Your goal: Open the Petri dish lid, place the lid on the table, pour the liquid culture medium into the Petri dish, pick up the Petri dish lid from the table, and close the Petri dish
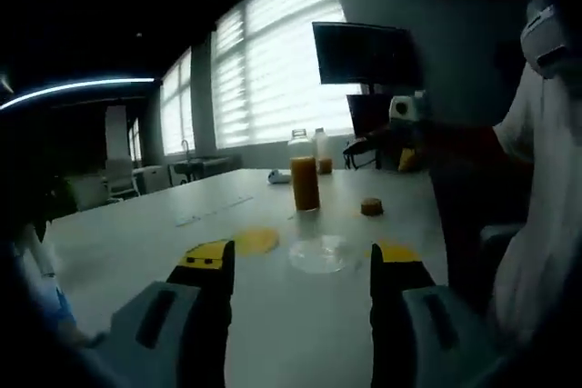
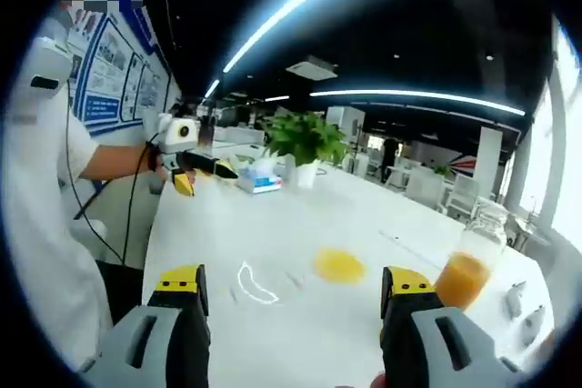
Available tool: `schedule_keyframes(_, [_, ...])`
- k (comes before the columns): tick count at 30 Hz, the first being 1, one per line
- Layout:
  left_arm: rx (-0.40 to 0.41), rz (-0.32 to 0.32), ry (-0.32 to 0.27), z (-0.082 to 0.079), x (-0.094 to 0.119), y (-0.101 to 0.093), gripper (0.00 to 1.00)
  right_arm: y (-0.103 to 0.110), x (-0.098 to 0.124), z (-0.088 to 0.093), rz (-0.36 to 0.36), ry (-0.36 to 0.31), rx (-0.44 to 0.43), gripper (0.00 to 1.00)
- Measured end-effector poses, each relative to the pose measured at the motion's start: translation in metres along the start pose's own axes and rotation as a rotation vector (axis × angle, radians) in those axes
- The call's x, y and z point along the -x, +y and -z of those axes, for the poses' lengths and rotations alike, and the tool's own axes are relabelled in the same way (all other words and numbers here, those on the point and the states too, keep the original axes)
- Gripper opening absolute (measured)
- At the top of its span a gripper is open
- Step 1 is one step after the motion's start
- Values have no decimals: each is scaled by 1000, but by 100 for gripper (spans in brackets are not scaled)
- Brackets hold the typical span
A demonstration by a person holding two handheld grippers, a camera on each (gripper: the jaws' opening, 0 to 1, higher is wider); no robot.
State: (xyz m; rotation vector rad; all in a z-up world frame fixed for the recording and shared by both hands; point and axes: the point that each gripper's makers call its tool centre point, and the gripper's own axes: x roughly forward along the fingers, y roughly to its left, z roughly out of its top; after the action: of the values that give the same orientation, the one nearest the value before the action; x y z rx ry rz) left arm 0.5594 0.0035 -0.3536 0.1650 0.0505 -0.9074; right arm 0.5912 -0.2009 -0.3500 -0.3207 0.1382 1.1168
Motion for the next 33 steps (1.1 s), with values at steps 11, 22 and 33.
schedule_keyframes(11, [-56,180,128,31,-43,-12,58,16,-40,33,-186,75,18,75])
schedule_keyframes(22, [-68,251,233,71,-78,-11,58,18,-72,76,-263,177,16,70])
schedule_keyframes(33, [-61,307,277,95,-101,-18,58,20,-94,90,-305,202,1,63])
